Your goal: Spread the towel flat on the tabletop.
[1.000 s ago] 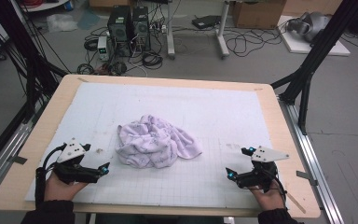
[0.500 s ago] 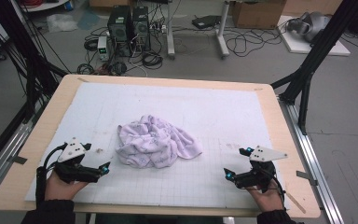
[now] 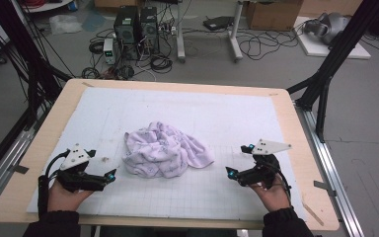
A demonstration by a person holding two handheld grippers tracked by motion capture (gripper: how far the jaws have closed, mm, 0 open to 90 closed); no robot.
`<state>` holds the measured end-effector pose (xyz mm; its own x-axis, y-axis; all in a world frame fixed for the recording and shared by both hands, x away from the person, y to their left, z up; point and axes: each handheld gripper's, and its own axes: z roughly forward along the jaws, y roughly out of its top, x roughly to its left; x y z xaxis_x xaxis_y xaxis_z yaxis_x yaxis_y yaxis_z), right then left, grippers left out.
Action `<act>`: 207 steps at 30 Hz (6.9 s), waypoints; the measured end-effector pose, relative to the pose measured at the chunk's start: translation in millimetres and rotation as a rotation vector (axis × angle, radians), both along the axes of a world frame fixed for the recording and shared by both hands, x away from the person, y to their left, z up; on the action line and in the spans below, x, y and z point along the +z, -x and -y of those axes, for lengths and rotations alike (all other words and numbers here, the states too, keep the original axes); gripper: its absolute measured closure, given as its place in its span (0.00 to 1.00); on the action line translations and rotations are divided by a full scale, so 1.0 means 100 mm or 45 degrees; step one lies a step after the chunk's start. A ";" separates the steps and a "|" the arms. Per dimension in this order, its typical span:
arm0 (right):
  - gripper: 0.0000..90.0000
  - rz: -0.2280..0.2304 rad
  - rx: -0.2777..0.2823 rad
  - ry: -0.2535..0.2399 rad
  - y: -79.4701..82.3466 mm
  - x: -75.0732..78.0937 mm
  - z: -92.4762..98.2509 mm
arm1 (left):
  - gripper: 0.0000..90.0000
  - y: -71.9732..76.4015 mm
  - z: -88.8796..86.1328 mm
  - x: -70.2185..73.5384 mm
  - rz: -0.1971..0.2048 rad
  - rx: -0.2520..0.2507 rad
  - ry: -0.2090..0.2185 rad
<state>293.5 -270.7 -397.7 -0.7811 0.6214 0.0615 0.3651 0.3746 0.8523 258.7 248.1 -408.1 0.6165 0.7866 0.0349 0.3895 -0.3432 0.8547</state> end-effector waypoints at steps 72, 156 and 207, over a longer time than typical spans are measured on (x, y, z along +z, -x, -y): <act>0.84 -0.155 0.566 0.172 -0.61 -0.05 -1.67 | 0.14 -0.01 0.00 0.08 -0.003 -0.044 0.044; 0.69 -0.140 0.375 0.074 -0.25 -0.02 -0.74 | 0.63 -0.25 0.72 0.13 -0.144 -0.407 -0.017; 0.60 -0.232 0.243 0.171 -0.31 -0.24 -0.50 | 0.67 -0.35 0.63 -0.01 -0.212 -0.365 0.018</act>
